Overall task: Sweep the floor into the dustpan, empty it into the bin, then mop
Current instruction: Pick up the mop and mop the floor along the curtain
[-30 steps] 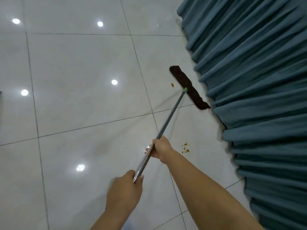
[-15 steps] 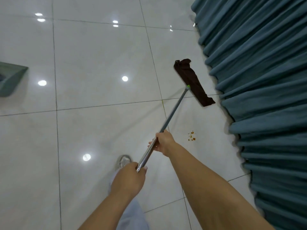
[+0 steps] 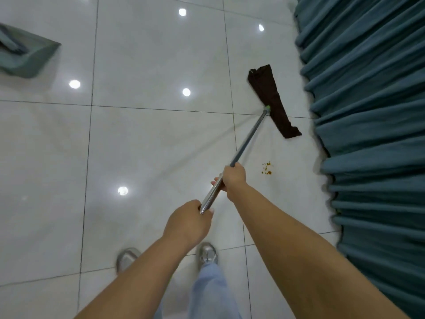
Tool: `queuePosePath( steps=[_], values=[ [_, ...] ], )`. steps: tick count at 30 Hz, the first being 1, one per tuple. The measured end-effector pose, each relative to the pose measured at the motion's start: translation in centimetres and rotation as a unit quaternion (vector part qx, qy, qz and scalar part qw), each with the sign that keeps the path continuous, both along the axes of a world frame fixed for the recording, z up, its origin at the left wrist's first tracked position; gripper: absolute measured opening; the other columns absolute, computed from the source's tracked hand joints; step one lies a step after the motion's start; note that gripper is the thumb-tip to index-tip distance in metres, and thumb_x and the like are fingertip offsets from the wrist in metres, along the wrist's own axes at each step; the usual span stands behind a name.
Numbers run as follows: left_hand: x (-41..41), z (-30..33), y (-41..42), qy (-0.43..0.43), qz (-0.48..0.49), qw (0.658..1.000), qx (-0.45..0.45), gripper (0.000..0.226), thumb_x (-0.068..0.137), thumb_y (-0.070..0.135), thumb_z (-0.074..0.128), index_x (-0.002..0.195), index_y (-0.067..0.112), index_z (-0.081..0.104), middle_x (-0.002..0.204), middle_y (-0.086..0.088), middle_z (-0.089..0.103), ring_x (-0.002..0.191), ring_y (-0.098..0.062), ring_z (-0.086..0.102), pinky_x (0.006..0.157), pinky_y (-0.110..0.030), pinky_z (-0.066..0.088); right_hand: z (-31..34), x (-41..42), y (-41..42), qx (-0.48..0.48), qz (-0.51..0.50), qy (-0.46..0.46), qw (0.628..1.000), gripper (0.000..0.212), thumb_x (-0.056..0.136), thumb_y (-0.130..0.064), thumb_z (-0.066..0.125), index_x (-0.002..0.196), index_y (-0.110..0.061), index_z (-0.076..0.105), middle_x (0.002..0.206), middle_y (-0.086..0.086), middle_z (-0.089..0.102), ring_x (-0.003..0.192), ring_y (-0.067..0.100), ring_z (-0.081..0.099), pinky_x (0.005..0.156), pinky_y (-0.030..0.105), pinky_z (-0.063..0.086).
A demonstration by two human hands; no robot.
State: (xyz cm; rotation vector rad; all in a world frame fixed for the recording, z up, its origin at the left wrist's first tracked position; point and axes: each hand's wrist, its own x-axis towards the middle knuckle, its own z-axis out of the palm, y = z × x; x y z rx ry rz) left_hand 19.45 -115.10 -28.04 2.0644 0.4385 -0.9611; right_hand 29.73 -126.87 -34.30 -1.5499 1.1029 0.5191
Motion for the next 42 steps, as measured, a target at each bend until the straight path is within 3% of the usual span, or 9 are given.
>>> queuePosePath(
  steps=[7, 10, 16, 21, 24, 26, 30, 36, 42],
  values=[
    [1.9, -0.2, -9.6, -0.054, 0.026, 0.998, 0.01, 0.026, 0.096, 0.042, 0.046, 0.08, 0.021, 0.047, 0.068, 0.008, 0.048, 0.059, -0.008, 0.043, 0.048, -0.022, 0.027, -0.1, 2.3, -8.7, -0.02, -0.001, -0.047, 0.999, 0.046, 0.102, -0.011, 0.039, 0.147, -0.02, 0.033, 0.109, 0.014, 0.052, 0.068, 0.019, 0.057, 0.054, 0.027, 0.054],
    [3.5, -0.6, -14.0, -0.06, 0.035, 0.998, 0.012, 0.026, 0.095, 0.041, 0.047, 0.079, 0.021, 0.047, 0.069, 0.006, 0.049, 0.065, -0.015, 0.048, 0.052, -0.026, 0.03, 0.1, 4.4, -13.3, 0.02, 0.011, -0.042, 0.999, 0.05, 0.101, -0.007, 0.039, 0.149, -0.02, 0.031, 0.101, 0.013, 0.052, 0.073, 0.02, 0.058, 0.06, 0.03, 0.056],
    [7.1, -2.2, -19.1, 0.013, 0.088, 0.995, -0.047, 0.028, 0.097, 0.033, 0.042, 0.101, 0.008, 0.055, 0.091, -0.013, 0.064, 0.077, -0.03, 0.063, 0.066, -0.034, 0.05, -1.0, 7.3, -18.3, 0.059, 0.059, -0.023, 0.996, 0.041, 0.101, -0.003, 0.037, 0.141, -0.012, 0.036, 0.092, 0.012, 0.051, 0.075, 0.025, 0.062, 0.066, 0.037, 0.055],
    [6.2, -3.3, -20.2, 0.05, 0.146, 0.982, -0.111, 0.028, 0.099, 0.034, 0.041, 0.095, 0.009, 0.052, 0.072, -0.007, 0.05, 0.055, -0.021, 0.045, 0.047, -0.027, 0.038, -1.8, 7.4, -18.9, 0.043, 0.082, 0.008, 0.996, 0.054, 0.101, -0.003, 0.033, 0.151, -0.02, 0.023, 0.108, 0.012, 0.048, 0.067, 0.023, 0.059, 0.056, 0.033, 0.054],
    [3.9, -3.6, -21.0, 0.038, 0.163, 0.98, -0.109, 0.025, 0.099, 0.032, 0.04, 0.083, 0.015, 0.05, 0.066, -0.003, 0.045, 0.054, -0.02, 0.041, 0.048, -0.027, 0.035, -2.1, 6.0, -19.0, 0.005, 0.111, 0.032, 0.993, 0.052, 0.101, -0.004, 0.032, 0.149, -0.021, 0.026, 0.097, 0.01, 0.051, 0.063, 0.021, 0.059, 0.07, 0.038, 0.059],
    [1.6, -3.7, -21.5, 0.037, 0.179, 0.978, -0.104, 0.028, 0.098, 0.031, 0.042, 0.075, 0.016, 0.047, 0.061, -0.001, 0.043, 0.051, -0.018, 0.039, 0.05, -0.027, 0.033, -2.1, 4.1, -19.1, -0.017, 0.14, 0.038, 0.989, 0.051, 0.101, -0.004, 0.032, 0.148, -0.02, 0.028, 0.106, 0.013, 0.053, 0.061, 0.02, 0.06, 0.077, 0.04, 0.059],
    [-2.4, -3.0, -21.3, 0.07, 0.234, 0.961, -0.133, 0.028, 0.098, 0.028, 0.045, 0.074, 0.014, 0.047, 0.058, -0.002, 0.037, 0.046, -0.017, 0.031, 0.042, -0.022, 0.026, -1.5, 0.1, -18.5, -0.022, 0.157, 0.04, 0.987, 0.059, 0.1, -0.004, 0.032, 0.153, -0.026, 0.016, 0.121, 0.013, 0.048, 0.063, 0.021, 0.06, 0.079, 0.041, 0.059],
    [-9.1, -1.2, -18.9, 0.099, 0.255, 0.948, -0.163, 0.031, 0.097, 0.025, 0.046, 0.07, 0.013, 0.039, 0.057, -0.007, 0.036, 0.044, -0.018, 0.031, 0.043, -0.02, 0.026, 0.1, -6.5, -16.0, -0.004, 0.152, 0.045, 0.987, 0.059, 0.1, -0.002, 0.03, 0.153, -0.025, 0.016, 0.134, 0.019, 0.044, 0.065, 0.025, 0.059, 0.076, 0.044, 0.057],
    [-21.4, -0.5, -14.8, 0.105, 0.249, 0.947, -0.174, 0.023, 0.097, 0.022, 0.046, 0.079, 0.01, 0.044, 0.064, -0.009, 0.035, 0.044, -0.017, 0.029, 0.043, -0.02, 0.025, -0.3, -18.9, -12.7, 0.006, 0.168, 0.047, 0.985, 0.051, 0.098, -0.001, 0.031, 0.146, -0.018, 0.028, 0.113, 0.017, 0.05, 0.063, 0.027, 0.06, 0.078, 0.049, 0.058]
  ],
)
